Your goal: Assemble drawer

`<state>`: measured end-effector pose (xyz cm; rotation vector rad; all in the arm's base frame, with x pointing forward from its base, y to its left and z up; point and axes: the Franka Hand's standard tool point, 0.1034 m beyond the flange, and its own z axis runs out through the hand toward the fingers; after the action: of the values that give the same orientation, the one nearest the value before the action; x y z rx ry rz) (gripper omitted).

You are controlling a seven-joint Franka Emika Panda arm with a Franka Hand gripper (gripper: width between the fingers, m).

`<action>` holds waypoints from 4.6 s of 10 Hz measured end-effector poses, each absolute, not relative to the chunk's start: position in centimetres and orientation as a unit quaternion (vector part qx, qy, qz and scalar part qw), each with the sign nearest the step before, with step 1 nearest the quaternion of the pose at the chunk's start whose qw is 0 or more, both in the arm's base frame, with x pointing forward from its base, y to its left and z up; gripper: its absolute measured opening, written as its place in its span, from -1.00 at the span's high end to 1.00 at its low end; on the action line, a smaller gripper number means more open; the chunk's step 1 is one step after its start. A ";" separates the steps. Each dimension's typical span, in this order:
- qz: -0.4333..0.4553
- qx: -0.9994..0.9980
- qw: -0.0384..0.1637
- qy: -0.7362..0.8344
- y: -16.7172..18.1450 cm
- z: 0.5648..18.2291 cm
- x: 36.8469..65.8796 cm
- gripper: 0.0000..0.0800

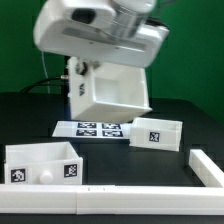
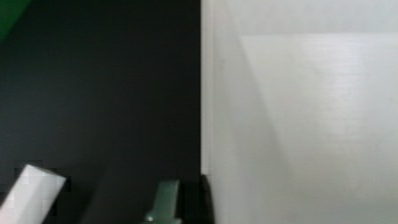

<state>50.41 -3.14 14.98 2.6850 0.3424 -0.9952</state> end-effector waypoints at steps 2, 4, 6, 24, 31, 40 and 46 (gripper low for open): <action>-0.408 0.902 0.127 0.063 -2.1 15.4 53.4 0.92; -0.452 0.881 0.114 0.085 -2.2 14.3 53.8 0.92; -0.451 0.881 0.113 0.088 -2.1 14.2 53.8 0.92; -0.516 0.850 0.016 -0.105 -1.2 8.0 52.7 0.92; -0.415 0.904 0.018 -0.103 -0.9 8.0 57.1 -0.61; -0.121 0.988 -0.008 -0.093 0.5 14.5 62.2 -0.62; 0.115 0.986 -0.020 -0.120 1.6 14.4 58.9 -0.62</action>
Offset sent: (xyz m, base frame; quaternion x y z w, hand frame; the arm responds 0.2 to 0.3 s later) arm 0.0000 0.0000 0.0000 0.0000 -0.1296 0.0000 0.9916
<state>58.94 1.58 14.41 3.1378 -0.3826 0.3670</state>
